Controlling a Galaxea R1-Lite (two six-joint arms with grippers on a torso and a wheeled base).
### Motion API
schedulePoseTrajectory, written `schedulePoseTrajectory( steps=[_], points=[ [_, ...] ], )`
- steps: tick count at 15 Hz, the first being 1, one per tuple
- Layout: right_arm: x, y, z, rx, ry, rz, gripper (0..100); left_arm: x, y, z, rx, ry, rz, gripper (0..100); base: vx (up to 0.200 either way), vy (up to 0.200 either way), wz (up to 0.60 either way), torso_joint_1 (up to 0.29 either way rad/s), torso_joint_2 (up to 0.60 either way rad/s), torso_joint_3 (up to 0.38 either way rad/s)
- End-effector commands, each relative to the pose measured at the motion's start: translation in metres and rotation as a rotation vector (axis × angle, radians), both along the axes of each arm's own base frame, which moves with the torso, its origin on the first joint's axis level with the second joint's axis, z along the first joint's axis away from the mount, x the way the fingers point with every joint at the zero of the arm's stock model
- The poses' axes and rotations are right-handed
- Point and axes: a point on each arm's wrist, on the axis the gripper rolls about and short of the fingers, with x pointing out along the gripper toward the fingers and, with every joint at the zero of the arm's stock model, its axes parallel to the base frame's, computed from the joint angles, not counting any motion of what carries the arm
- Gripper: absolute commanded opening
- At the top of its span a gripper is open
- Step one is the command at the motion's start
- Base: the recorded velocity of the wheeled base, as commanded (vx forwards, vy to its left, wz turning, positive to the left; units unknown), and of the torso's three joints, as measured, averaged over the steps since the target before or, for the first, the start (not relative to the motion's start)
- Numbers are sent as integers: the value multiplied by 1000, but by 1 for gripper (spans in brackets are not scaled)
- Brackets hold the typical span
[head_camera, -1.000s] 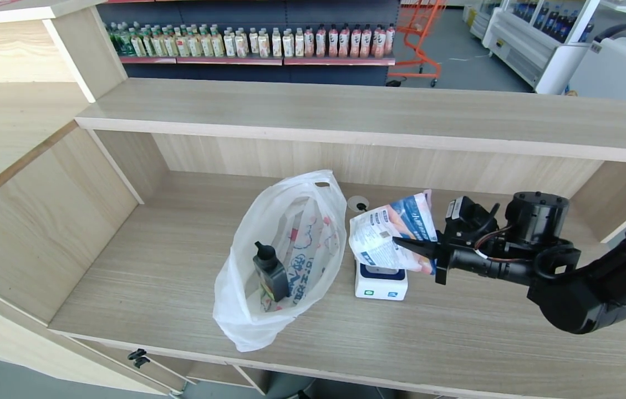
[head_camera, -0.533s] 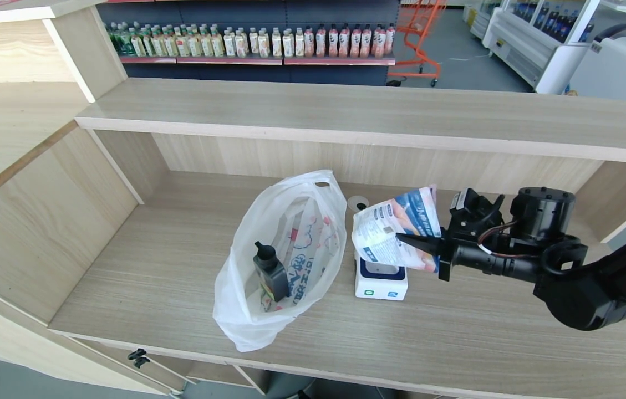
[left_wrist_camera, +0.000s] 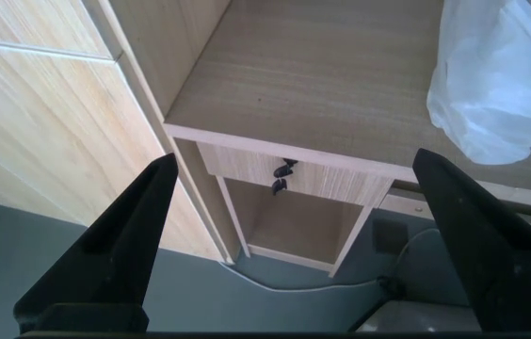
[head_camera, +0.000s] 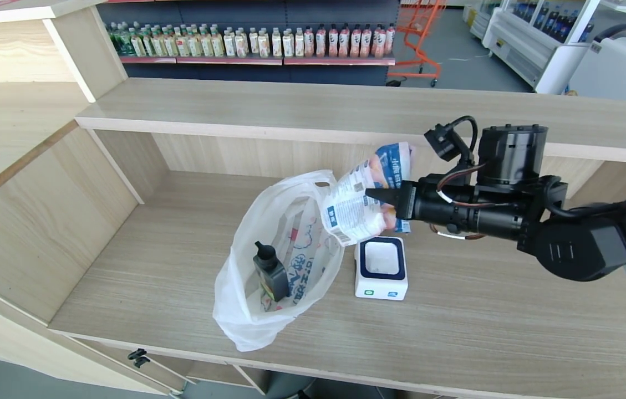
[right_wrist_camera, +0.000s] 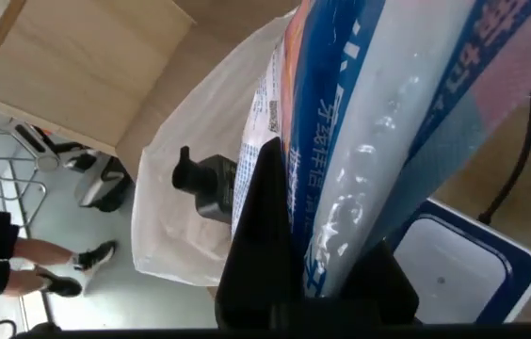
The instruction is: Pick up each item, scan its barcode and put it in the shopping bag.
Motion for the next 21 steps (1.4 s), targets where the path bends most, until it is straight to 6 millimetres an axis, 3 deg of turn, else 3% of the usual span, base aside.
schedulePoseTrajectory(
  steps=[1, 5, 11, 15, 16, 19, 21],
  points=[
    [8, 35, -26, -21, 65, 48, 0, 0, 0, 0, 0, 0, 1, 100, 0, 0, 0, 0, 0, 0],
    [18, 45, -59, -98, 51, 72, 0, 0, 0, 0, 0, 0, 1, 100, 0, 0, 0, 0, 0, 0],
    [34, 73, -74, -91, -25, 114, 0, 0, 0, 0, 0, 0, 1, 100, 0, 0, 0, 0, 0, 0],
    [40, 78, -84, -137, -61, 126, 0, 0, 0, 0, 0, 0, 1, 100, 0, 0, 0, 0, 0, 0],
    [42, 79, -87, -139, -57, 127, 100, 0, 0, 0, 0, 0, 1, 100, 0, 0, 0, 0, 0, 0],
    [43, 80, -82, -121, -64, 123, 100, 0, 0, 0, 0, 0, 1, 100, 0, 0, 0, 0, 0, 0],
    [40, 79, -65, -80, -75, 115, 100, 0, 0, 0, 0, 0, 1, 100, 0, 0, 0, 0, 0, 0]
  ],
)
